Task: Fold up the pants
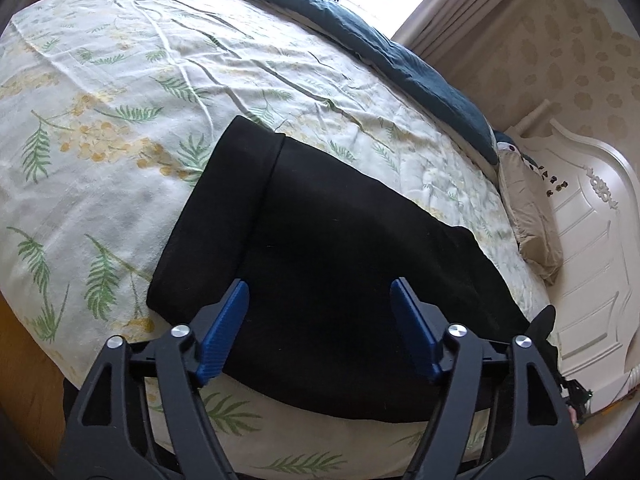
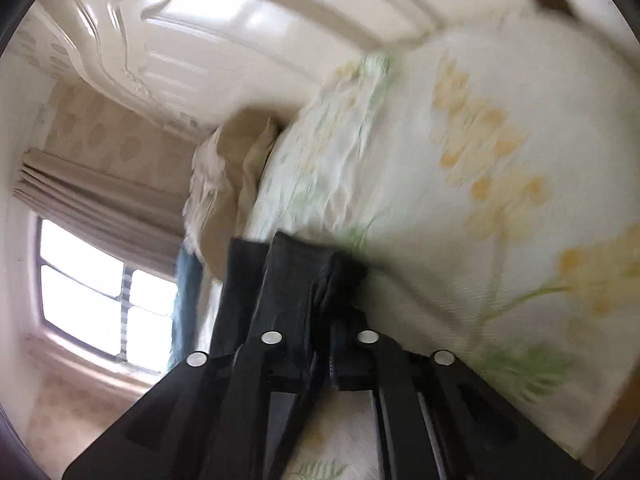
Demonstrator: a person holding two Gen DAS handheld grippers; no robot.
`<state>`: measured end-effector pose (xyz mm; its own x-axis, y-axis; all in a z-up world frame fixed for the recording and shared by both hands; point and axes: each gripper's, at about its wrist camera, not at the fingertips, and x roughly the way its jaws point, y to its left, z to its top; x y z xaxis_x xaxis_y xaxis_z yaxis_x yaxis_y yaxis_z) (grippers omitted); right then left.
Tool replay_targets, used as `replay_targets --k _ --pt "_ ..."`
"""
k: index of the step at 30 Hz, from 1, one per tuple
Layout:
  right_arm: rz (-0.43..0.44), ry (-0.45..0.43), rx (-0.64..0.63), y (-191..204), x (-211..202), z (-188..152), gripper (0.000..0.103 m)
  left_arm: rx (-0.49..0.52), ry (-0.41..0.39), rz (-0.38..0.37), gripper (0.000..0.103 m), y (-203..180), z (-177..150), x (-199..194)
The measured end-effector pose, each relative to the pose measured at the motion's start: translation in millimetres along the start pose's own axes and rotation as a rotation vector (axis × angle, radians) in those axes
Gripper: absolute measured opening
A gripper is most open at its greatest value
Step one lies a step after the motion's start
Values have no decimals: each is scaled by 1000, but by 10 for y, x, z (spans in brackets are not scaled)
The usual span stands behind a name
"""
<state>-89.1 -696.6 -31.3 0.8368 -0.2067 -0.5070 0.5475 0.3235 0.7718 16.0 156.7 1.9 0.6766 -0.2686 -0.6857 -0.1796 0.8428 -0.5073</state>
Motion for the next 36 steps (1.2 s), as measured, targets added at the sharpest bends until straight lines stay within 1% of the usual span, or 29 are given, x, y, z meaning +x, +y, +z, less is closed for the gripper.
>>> replay_targets --k 1,2,4,6,8,9,11,13,14,16,19,20,21,22,23,25,26,28,31,34,35,36 --pt "-26 -49 4 -4 -87 1 26 3 0 1 78 -11 2 5" --pt "-15 -74 7 34 -130 1 27 9 -1 7 79 -25 -2 14" --pt "40 -46 -14 179 -80 -25 27 18 0 14 81 -48 0 28" --pt "112 25 -67 450 113 -66 27 27 -2 21 84 -72 -2 43" --pt "174 118 -102 699 420 -126 30 31 -5 27 85 -80 -1 56" --pt "186 174 -111 815 633 -154 30 34 -6 32 86 -85 -3 63" --pt "154 244 -120 935 999 -166 32 39 -7 40 86 -101 -11 69" --pt "116 271 -88 951 1248 -194 32 40 -10 46 87 -113 -12 72" --pt "105 277 -60 940 1354 -195 32 39 -11 48 87 -117 -14 70" --pt "115 278 -36 911 1432 -192 32 36 -12 49 88 -118 -13 71" --pt "111 273 -37 967 1555 -181 32 32 -11 46 90 -117 -4 83" --pt "111 274 -44 987 1548 -180 31 29 -11 47 90 -117 -2 88" --pt "113 280 -58 1007 1535 -184 28 29 -12 49 90 -122 -1 93" --pt "122 284 -65 1005 1496 -187 8 29 -11 52 91 -126 -1 97" --pt "133 282 -62 961 1395 -194 5 32 -11 53 91 -128 1 99" --pt "165 250 -42 945 1259 -171 5 34 -10 56 91 -128 2 100" --pt "195 232 -39 951 1134 -150 5 35 -9 56 91 -128 8 102" --pt "231 204 -50 989 952 -91 5 34 -8 54 91 -128 5 99" --pt "275 134 -50 888 482 -21 5 26 -8 45 91 -123 5 96" --pt "267 79 -6 594 131 -10 4 19 -13 37 91 -115 -2 97" --pt "249 70 3 483 71 -21 4 19 -15 36 91 -113 -7 95" --pt "211 72 12 332 46 -41 4 20 -17 36 91 -111 -7 99"
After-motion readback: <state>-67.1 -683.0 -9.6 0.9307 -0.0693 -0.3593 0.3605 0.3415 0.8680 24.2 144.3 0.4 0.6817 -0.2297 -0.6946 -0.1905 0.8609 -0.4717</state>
